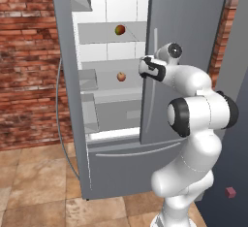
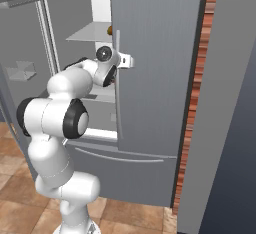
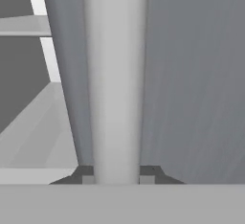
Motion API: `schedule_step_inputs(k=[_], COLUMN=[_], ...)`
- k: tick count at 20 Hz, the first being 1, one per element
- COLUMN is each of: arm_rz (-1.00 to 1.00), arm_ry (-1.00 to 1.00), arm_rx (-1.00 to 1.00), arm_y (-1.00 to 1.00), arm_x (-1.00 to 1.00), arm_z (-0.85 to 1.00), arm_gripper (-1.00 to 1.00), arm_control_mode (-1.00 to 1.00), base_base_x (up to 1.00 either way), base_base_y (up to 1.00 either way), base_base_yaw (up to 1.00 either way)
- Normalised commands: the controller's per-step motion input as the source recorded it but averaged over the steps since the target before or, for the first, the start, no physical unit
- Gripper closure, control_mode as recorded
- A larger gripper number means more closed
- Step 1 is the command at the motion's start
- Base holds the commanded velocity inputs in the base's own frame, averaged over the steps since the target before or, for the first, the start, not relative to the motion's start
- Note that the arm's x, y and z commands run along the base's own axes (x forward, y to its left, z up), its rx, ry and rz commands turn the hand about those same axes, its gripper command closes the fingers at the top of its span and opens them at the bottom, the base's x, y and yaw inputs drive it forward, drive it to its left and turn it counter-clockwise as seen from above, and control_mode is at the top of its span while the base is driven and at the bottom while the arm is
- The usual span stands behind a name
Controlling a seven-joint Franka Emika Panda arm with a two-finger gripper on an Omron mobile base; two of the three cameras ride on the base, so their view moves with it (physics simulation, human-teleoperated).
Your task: Retrieve the mango and peach from the fridge and place them into the bowl on the dining table.
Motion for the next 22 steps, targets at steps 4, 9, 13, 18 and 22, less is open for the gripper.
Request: schedule_step_inputs(k=[4,9,13,18,22], arm_rz=[0.0,0.0,0.0,0.0,0.0], arm_ry=[0.17,0.06,0.0,0.0,0.0], arm_rx=[0.0,0.02,0.08,0.1,0.1], arm_y=[-0.23,-0.78,-1.0,-1.0,-0.97], arm_x=[-0.59,-1.0,-1.0,-1.0,-0.93], arm_z=[0.0,0.0,0.0,0.04,0.18], arm_gripper=[1.0,1.0,1.0,1.0,1.0], arm_control_mode=[-1.0,-1.0,-1.0,-1.0,-1.0], base_base_x=[0.0,0.0,0.0,0.0,0.0], base_base_y=[0.0,0.0,0.0,0.0,0.0], base_base_yaw=[0.0,0.0,0.0,0.0,0.0])
